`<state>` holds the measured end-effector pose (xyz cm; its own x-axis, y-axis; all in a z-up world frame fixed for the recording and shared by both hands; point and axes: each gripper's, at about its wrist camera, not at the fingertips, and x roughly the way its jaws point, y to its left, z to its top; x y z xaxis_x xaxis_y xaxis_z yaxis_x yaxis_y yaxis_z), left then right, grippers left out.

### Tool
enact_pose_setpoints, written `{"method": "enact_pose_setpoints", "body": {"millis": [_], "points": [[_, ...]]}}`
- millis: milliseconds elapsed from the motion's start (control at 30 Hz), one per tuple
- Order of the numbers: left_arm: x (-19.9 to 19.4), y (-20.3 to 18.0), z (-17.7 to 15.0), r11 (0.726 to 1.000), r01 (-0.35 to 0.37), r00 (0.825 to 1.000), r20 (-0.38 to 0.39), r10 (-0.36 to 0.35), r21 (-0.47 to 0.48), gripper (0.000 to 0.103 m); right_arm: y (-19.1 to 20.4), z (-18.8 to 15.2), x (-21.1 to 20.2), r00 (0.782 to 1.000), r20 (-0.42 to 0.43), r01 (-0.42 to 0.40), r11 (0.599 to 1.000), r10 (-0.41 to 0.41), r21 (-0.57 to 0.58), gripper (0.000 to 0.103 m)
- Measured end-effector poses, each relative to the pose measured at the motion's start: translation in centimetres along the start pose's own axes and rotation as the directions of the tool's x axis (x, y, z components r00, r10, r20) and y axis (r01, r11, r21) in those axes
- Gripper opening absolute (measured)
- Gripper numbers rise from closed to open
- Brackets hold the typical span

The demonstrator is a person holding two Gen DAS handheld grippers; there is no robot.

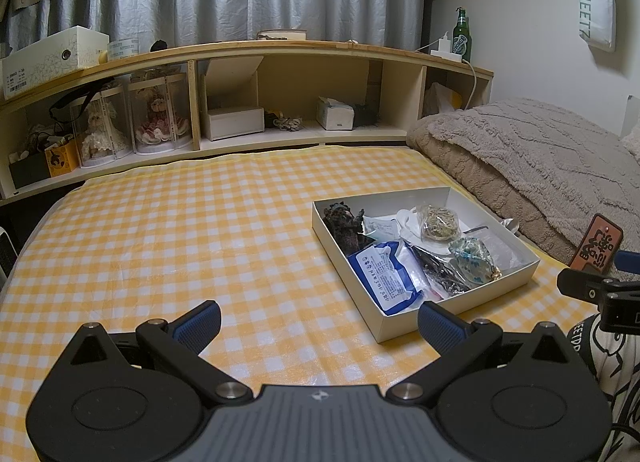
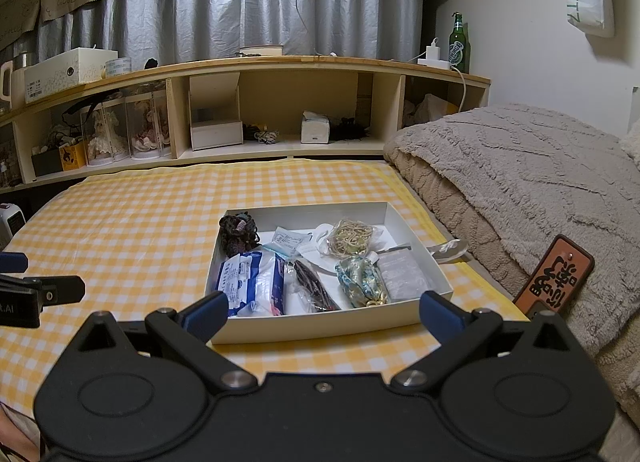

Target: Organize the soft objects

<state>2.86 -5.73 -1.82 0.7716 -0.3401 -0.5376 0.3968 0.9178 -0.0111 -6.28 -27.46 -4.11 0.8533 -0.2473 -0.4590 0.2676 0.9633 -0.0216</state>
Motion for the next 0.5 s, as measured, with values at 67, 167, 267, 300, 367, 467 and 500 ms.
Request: {"method": "enact_pose_setpoints", "body": {"millis": [67,167,267,300,367,467,500], "points": [[0.0,0.01,-0.01,1.0,0.0,1.0,0.0,0.0,0.0,0.103,-0.01,0.0,0.01,1.0,0.0,0.0,1.0,0.0,0.0,0.103],[0.01,0.05,-0.02,1.0,0.0,1.0,0.0,0.0,-0.001,0.103,-0.01,0.0,0.02,1.0,0.0,0.0,1.0,0.0,0.0,0.103],[-0.06,-0.07,0.11,1.0,-0.001,1.0,0.002,0.001,-0.002,0.103,0.0,0.0,0.03,1.0,0.0,0.0,1.0,0.0,0.0,0.103],[-0.11,-0.05,0.14,1.0,-0.002,1.0,0.002,0.002,-0.002,0.103,-0.01,0.0,0.05,1.0,0.0,0.0,1.0,0.0,0.0,0.103],[-0.1,-0.04,0.13,1.0,-0.002,1.0,0.002,0.002,-0.002,0.103,0.0,0.0,0.04,1.0,0.0,0.0,1.0,0.0,0.0,0.103],[-0.1,-0.07,0.17,1.0,-0.004,1.0,0.002,0.004,-0.001,0.103,-0.01,0.01,0.04,1.0,0.0,0.0,1.0,0.0,-0.001,0.103],[-0.09,-0.12,0.23,1.0,-0.006,1.0,0.001,0.006,0.0,0.103,-0.01,0.01,0.04,1.0,0.0,0.0,1.0,0.0,-0.001,0.103]]}}
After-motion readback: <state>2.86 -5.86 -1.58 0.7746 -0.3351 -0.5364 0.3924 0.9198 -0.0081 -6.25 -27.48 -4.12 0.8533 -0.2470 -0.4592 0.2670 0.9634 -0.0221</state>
